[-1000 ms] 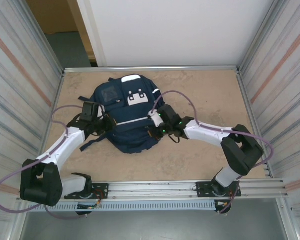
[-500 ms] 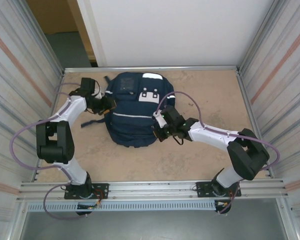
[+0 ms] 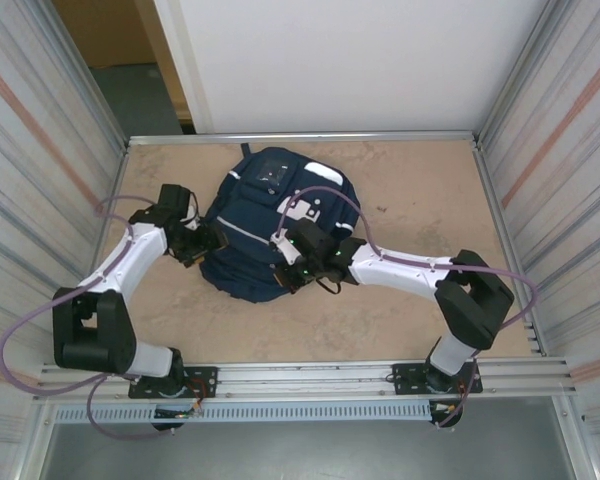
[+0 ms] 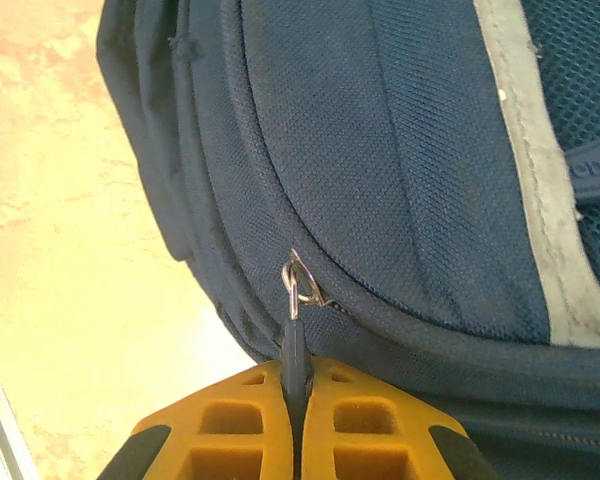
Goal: Pack books, pencil case, and school supplies into a backpack
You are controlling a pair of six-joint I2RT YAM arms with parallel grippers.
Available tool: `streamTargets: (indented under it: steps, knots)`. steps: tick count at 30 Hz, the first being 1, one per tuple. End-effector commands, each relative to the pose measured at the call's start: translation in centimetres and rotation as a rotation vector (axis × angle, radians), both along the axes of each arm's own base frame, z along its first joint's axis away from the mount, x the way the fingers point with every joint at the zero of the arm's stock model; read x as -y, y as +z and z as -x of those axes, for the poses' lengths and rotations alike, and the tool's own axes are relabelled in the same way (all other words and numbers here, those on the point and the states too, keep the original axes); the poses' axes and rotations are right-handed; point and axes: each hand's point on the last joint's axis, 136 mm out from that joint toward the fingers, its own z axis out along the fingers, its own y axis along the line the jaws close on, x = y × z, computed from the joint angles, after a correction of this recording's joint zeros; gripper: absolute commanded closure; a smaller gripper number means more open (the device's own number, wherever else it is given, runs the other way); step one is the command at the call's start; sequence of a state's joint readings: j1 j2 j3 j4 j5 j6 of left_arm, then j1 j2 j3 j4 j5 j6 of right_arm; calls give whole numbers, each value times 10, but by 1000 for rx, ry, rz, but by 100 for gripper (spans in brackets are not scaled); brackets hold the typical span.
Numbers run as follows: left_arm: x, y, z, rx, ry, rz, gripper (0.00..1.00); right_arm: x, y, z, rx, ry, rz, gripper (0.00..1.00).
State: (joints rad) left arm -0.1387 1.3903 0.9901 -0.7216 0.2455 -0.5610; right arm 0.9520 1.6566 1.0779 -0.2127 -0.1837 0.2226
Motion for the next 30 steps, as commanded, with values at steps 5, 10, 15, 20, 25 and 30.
streamTargets:
  steps: [5, 10, 15, 20, 25, 30]
  knots:
    - [21, 6, -3, 43, 53, 15, 37, -48, 12, 17, 8, 81, -82, 100]
    - [32, -4, -10, 79, 79, 24, 43, -57, 12, 20, 6, 68, -99, 100]
    - [33, -9, -13, 86, 39, 25, 81, -43, 7, 19, 79, 89, 0, 100]
    - [30, 7, -17, 138, -88, -13, 100, 19, -23, -5, 282, 45, 363, 100]
    - [35, -7, -16, 106, -135, 15, 100, 57, -27, -18, 273, 18, 401, 100]
    - [40, -26, -10, 48, -121, 89, 100, 80, -28, -29, 207, -32, 330, 100]
